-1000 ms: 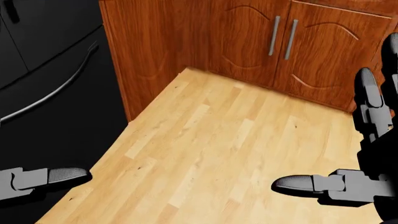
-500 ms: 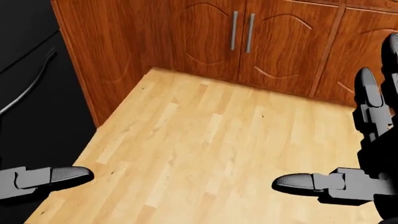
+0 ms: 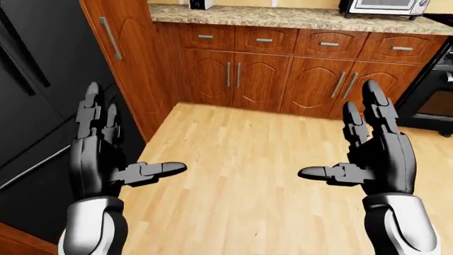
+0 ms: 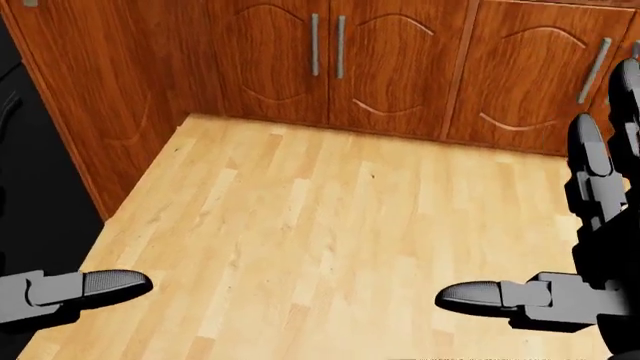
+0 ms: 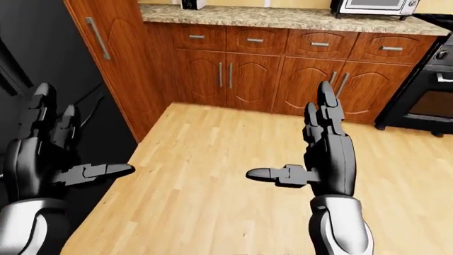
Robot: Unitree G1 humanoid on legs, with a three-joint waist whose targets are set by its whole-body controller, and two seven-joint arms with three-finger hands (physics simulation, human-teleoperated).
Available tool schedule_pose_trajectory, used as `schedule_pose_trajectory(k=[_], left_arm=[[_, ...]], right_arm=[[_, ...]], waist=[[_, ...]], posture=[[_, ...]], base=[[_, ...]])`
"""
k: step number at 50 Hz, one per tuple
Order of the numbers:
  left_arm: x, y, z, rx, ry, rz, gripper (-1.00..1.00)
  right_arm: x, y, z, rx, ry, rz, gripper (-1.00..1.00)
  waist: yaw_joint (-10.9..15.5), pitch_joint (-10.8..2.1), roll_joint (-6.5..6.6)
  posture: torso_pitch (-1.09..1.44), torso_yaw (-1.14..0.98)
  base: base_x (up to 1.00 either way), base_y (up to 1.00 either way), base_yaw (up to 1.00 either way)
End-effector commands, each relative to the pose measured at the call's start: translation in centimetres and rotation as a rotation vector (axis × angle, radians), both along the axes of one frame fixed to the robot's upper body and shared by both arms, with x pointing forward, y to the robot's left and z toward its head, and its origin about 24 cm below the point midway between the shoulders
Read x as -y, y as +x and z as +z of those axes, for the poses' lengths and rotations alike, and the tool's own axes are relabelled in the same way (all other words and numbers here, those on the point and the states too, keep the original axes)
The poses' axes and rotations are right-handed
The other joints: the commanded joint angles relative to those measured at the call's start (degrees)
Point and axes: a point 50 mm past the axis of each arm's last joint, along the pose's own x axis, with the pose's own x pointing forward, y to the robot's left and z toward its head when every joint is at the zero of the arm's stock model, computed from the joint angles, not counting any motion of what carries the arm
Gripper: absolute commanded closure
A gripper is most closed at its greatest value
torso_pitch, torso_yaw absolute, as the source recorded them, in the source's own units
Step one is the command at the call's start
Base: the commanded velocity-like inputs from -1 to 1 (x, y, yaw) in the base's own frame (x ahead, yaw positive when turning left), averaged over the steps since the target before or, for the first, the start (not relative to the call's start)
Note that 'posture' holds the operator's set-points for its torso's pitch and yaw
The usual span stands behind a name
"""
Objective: Navigate to the stove.
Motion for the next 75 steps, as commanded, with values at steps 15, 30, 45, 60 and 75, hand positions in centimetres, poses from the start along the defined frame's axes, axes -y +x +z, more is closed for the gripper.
schedule_pose_trajectory(k=[15, 30, 45, 60, 75], left_arm=[[0.4, -0.4, 1.3, 0.083, 0.014, -0.019, -1.0], [0.3, -0.3, 1.0, 0.076, 0.008, -0.019, -1.0], [0.4, -0.4, 1.1, 0.075, 0.01, -0.023, -1.0], [0.5, -0.1, 0.8, 0.073, 0.011, -0.024, -1.0], [0.4, -0.1, 0.8, 0.073, 0.01, -0.023, -1.0]], right_arm=[[0.0, -0.4, 1.2, 0.082, -0.019, -0.008, -1.0], [0.0, -0.4, 1.0, 0.079, -0.018, -0.007, -1.0], [0.0, -0.4, 1.1, 0.078, -0.017, -0.008, -1.0], [0.1, 0.2, 0.4, 0.037, -0.03, -0.026, -1.0], [0.1, 0.2, 0.3, 0.032, -0.034, -0.026, -1.0]], waist=[[-0.2, 0.06, -1.32], [0.1, -0.61, -2.15], [-0.2, -0.86, 3.63], [1.0, -0.46, -2.95], [0.1, -1.39, -2.27]], posture=[[0.0, 0.0], [0.0, 0.0], [0.0, 0.0], [0.0, 0.0], [0.0, 0.0]], base=[[0.0, 0.0, -0.22], [0.0, 0.0, -0.22], [0.0, 0.0, -0.22], [0.0, 0.0, -0.09], [0.0, -0.1, 0.0]])
